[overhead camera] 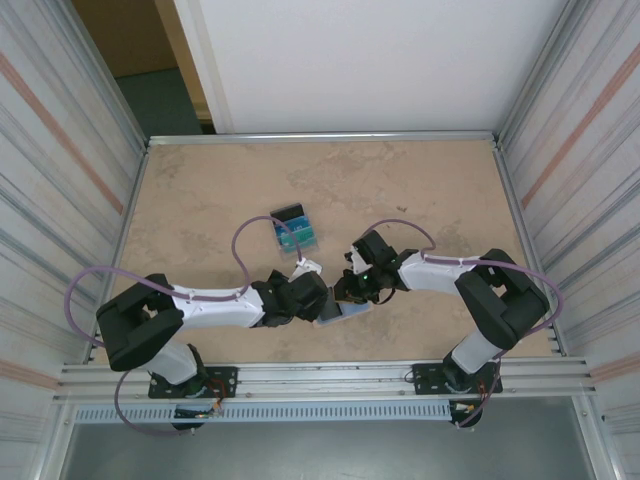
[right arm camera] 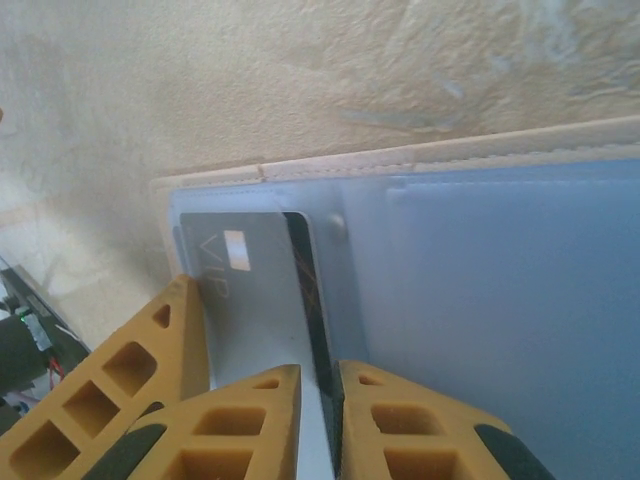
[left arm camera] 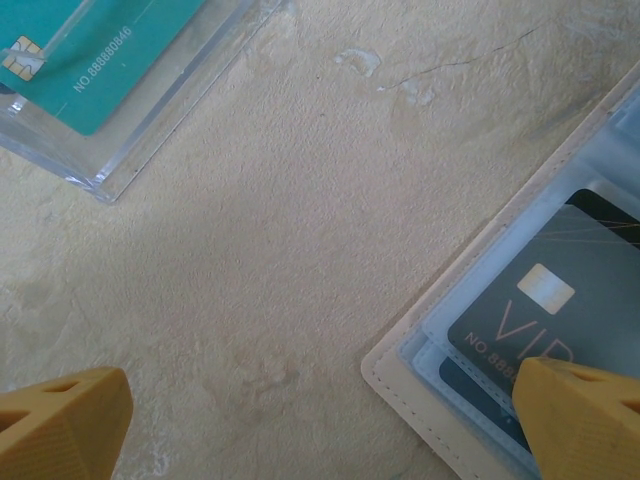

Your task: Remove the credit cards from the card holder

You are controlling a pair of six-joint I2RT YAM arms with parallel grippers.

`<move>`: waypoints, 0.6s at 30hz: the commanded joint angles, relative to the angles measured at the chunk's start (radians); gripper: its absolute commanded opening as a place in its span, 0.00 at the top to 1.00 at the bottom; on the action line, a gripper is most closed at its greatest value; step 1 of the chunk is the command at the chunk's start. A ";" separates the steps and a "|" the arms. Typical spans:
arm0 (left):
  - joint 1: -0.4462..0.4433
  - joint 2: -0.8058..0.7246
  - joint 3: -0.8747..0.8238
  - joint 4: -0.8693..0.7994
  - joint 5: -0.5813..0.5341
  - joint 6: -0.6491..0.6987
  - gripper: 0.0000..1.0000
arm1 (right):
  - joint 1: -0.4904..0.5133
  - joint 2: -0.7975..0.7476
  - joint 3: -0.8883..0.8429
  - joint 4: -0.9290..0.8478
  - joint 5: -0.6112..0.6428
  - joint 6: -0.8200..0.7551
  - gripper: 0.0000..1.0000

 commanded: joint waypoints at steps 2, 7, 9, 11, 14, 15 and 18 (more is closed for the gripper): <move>-0.006 0.032 -0.004 -0.064 -0.015 0.019 0.01 | -0.016 -0.023 -0.028 -0.018 0.004 -0.007 0.85; -0.006 0.034 -0.001 -0.065 -0.017 0.021 0.01 | -0.017 -0.011 -0.043 0.029 -0.030 0.005 0.87; -0.005 0.036 -0.001 -0.064 -0.017 0.021 0.01 | -0.018 -0.003 -0.050 0.056 -0.051 0.015 0.89; -0.006 0.036 0.000 -0.064 -0.015 0.021 0.01 | -0.018 0.002 -0.056 0.084 -0.071 0.025 0.89; -0.006 0.039 0.000 -0.064 -0.014 0.022 0.01 | -0.017 0.008 -0.062 0.113 -0.094 0.034 0.89; -0.005 0.040 0.000 -0.064 -0.014 0.022 0.01 | -0.018 0.011 -0.063 0.119 -0.100 0.035 0.90; -0.006 0.045 0.003 -0.063 -0.014 0.023 0.01 | -0.017 0.013 -0.067 0.140 -0.115 0.043 0.90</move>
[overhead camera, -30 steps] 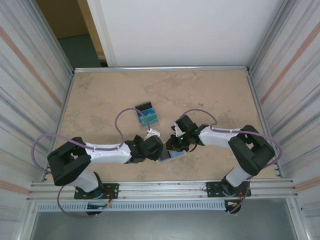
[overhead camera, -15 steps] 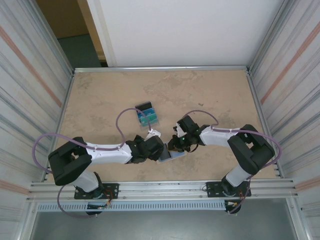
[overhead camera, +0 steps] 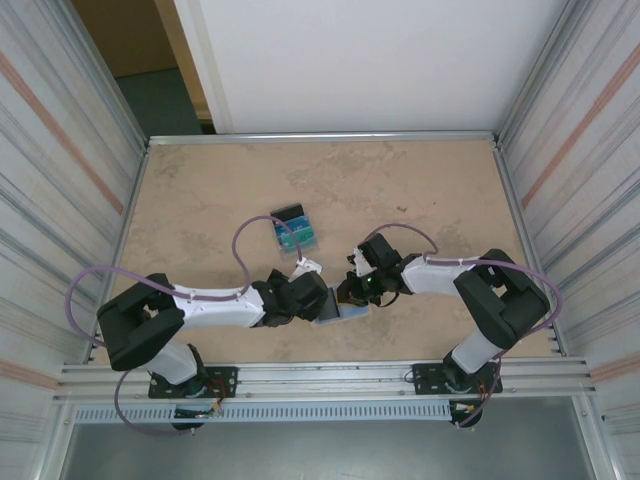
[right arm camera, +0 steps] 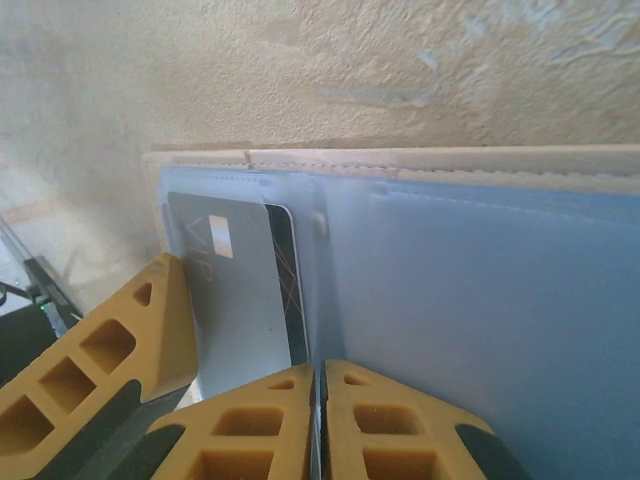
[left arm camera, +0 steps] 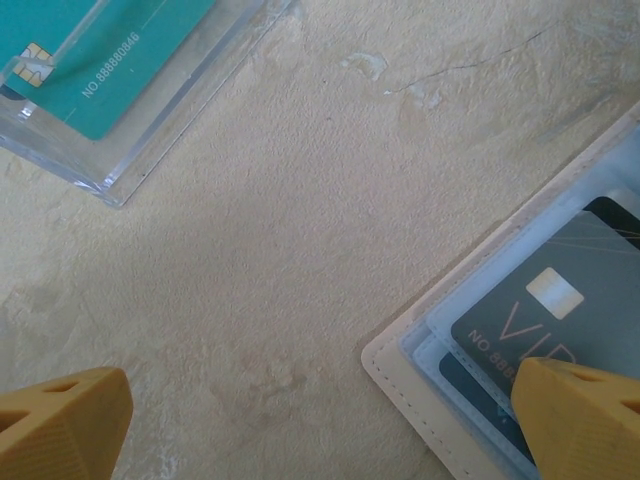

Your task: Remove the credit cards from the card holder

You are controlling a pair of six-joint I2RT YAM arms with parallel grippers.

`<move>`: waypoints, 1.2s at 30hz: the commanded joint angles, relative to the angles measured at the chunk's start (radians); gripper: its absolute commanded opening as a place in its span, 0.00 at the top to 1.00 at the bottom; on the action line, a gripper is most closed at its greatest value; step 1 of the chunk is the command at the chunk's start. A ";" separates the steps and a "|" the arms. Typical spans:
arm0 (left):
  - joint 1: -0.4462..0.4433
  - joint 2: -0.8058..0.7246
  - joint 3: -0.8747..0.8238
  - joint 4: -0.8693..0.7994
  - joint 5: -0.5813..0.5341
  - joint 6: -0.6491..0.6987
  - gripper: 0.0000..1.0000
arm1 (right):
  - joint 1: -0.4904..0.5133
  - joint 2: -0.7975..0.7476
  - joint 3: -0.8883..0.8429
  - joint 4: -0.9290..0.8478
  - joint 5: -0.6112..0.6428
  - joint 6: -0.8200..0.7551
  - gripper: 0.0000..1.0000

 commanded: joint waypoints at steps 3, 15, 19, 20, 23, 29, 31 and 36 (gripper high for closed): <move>-0.007 0.039 0.000 -0.063 0.003 0.019 0.01 | -0.003 0.012 -0.013 0.066 -0.064 0.040 0.89; -0.012 0.037 0.006 -0.065 0.000 0.021 0.01 | -0.010 0.030 -0.032 0.147 -0.103 0.073 0.88; -0.013 0.036 0.007 -0.064 -0.002 0.019 0.01 | -0.011 0.035 -0.035 0.158 -0.106 0.078 0.92; -0.013 0.036 0.007 -0.067 -0.002 0.018 0.01 | -0.014 0.036 -0.038 0.158 -0.103 0.078 0.94; -0.013 0.029 0.003 -0.069 -0.008 0.015 0.01 | -0.024 0.026 -0.050 0.159 -0.096 0.078 1.00; -0.013 0.019 -0.003 -0.073 -0.026 0.012 0.01 | -0.051 0.001 -0.072 0.140 -0.074 0.061 1.00; -0.013 0.017 -0.003 -0.072 -0.034 0.012 0.01 | -0.059 -0.003 -0.072 0.126 -0.072 0.052 1.00; -0.012 0.018 -0.004 -0.067 -0.047 0.012 0.01 | -0.071 -0.011 -0.073 0.091 -0.054 0.027 1.00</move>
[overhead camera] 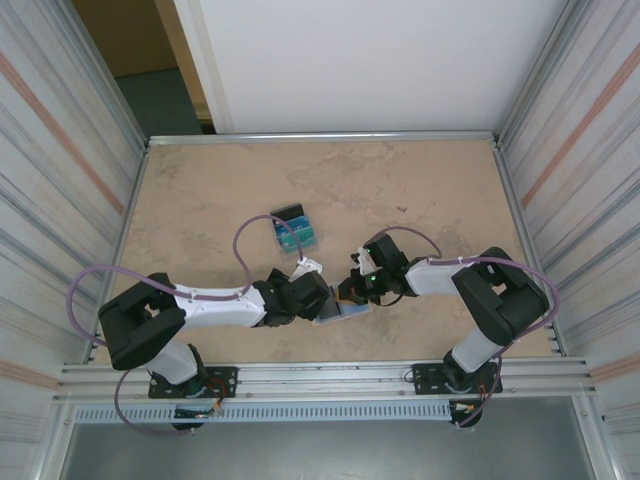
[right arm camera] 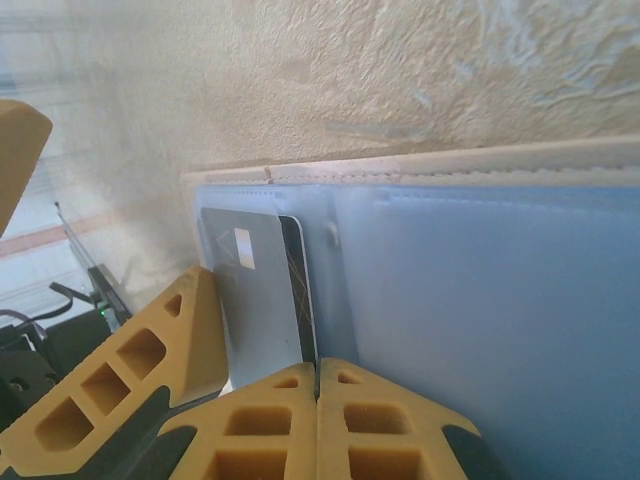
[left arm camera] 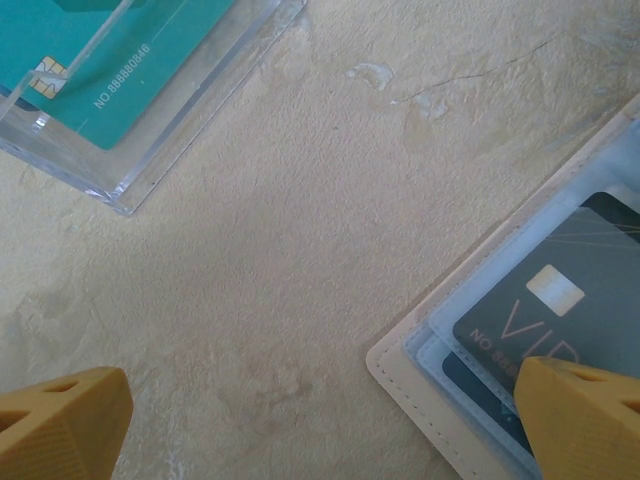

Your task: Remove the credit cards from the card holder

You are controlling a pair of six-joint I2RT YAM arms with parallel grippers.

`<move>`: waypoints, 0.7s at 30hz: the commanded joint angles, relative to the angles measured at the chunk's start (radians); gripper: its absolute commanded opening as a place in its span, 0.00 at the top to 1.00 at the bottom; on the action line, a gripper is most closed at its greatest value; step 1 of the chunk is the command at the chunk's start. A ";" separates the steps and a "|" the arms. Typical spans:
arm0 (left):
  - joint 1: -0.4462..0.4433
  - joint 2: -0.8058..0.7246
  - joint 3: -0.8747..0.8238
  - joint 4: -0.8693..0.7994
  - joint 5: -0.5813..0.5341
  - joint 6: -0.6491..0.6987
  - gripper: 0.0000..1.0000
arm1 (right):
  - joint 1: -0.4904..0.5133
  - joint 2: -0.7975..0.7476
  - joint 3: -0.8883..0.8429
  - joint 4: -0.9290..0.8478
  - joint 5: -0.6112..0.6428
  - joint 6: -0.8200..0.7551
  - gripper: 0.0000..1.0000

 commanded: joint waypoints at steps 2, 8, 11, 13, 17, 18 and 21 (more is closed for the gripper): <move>-0.006 0.014 -0.010 -0.062 -0.028 0.011 0.01 | -0.019 -0.028 -0.015 -0.061 0.028 -0.038 1.00; 0.000 0.007 -0.009 -0.052 -0.033 0.021 0.01 | -0.023 -0.049 -0.018 -0.072 0.040 -0.045 1.00; 0.001 0.001 -0.005 -0.049 -0.032 0.026 0.01 | -0.023 -0.056 -0.017 -0.075 0.046 -0.045 1.00; 0.002 -0.003 -0.003 -0.043 -0.028 0.030 0.01 | -0.023 -0.055 -0.017 -0.075 0.045 -0.043 1.00; 0.002 0.000 -0.003 -0.037 -0.027 0.034 0.01 | -0.024 -0.062 -0.016 -0.090 0.059 -0.048 1.00; 0.003 0.003 -0.003 -0.037 -0.027 0.037 0.01 | -0.024 -0.066 -0.016 -0.097 0.064 -0.051 1.00; 0.004 0.011 -0.004 -0.027 -0.030 0.049 0.01 | -0.033 -0.074 -0.017 -0.108 0.068 -0.058 1.00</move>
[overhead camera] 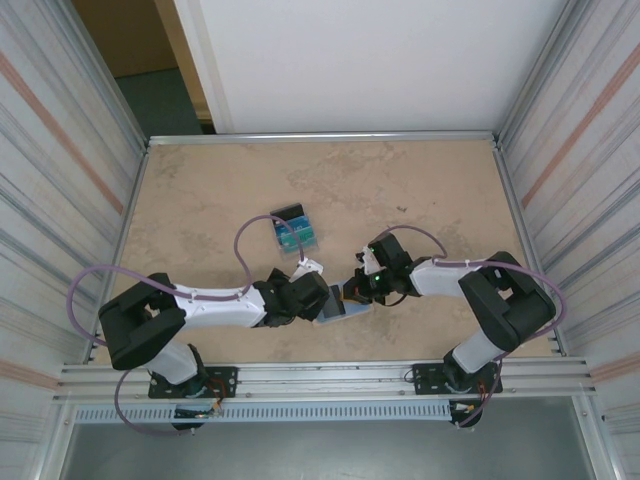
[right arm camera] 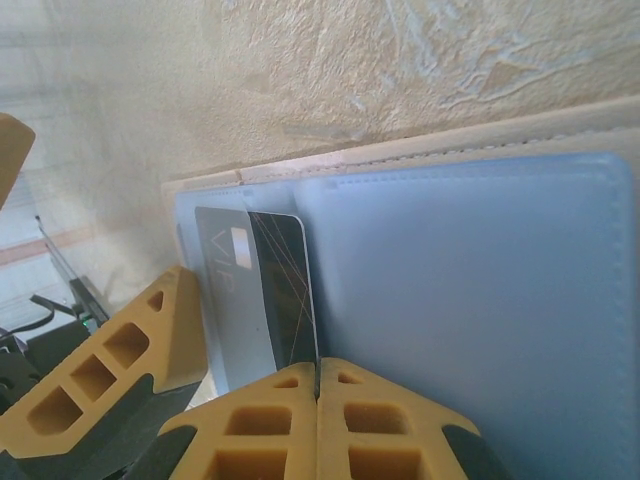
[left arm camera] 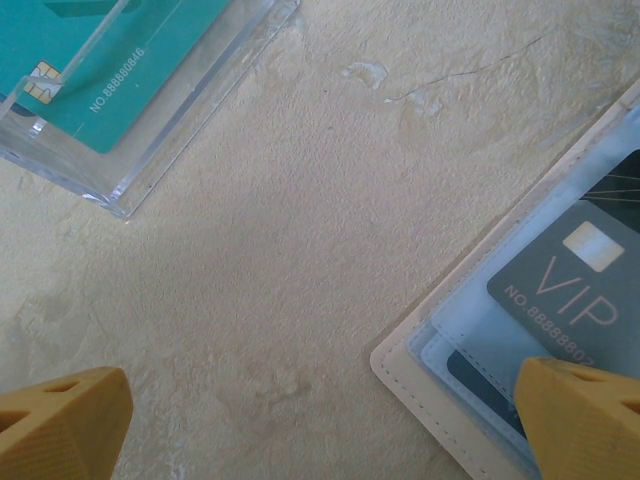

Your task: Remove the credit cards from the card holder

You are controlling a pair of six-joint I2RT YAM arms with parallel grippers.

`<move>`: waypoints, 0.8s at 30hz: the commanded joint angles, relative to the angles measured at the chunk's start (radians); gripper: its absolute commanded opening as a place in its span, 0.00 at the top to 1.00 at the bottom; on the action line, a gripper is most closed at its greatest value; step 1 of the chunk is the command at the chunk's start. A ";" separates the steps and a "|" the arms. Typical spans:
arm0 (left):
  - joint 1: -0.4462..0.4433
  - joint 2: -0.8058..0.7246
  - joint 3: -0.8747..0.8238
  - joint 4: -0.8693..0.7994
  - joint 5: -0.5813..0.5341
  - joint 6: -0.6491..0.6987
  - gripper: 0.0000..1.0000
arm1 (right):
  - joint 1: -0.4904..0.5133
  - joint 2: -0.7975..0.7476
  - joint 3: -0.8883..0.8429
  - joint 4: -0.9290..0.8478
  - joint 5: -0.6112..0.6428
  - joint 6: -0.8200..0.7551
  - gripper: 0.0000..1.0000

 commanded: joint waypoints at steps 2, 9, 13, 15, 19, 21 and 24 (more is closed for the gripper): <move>0.005 0.018 -0.006 -0.011 -0.039 0.048 0.01 | -0.018 -0.036 -0.008 -0.056 0.035 -0.037 1.00; 0.010 0.034 -0.012 0.081 -0.054 0.153 0.01 | -0.023 -0.041 -0.005 -0.065 0.055 -0.044 1.00; 0.017 0.034 -0.026 0.140 -0.053 0.202 0.01 | -0.022 -0.043 -0.009 -0.045 0.053 -0.031 1.00; 0.019 0.033 -0.036 0.174 -0.056 0.231 0.01 | -0.023 -0.045 -0.010 -0.039 0.052 -0.026 1.00; 0.021 0.028 -0.050 0.226 -0.060 0.285 0.01 | -0.023 -0.050 -0.010 -0.041 0.058 -0.025 1.00; 0.021 0.020 -0.051 0.229 -0.065 0.301 0.01 | -0.023 -0.054 -0.012 -0.048 0.065 -0.026 1.00; 0.021 -0.009 -0.050 0.224 -0.057 0.312 0.01 | -0.024 -0.061 -0.012 -0.056 0.079 -0.029 1.00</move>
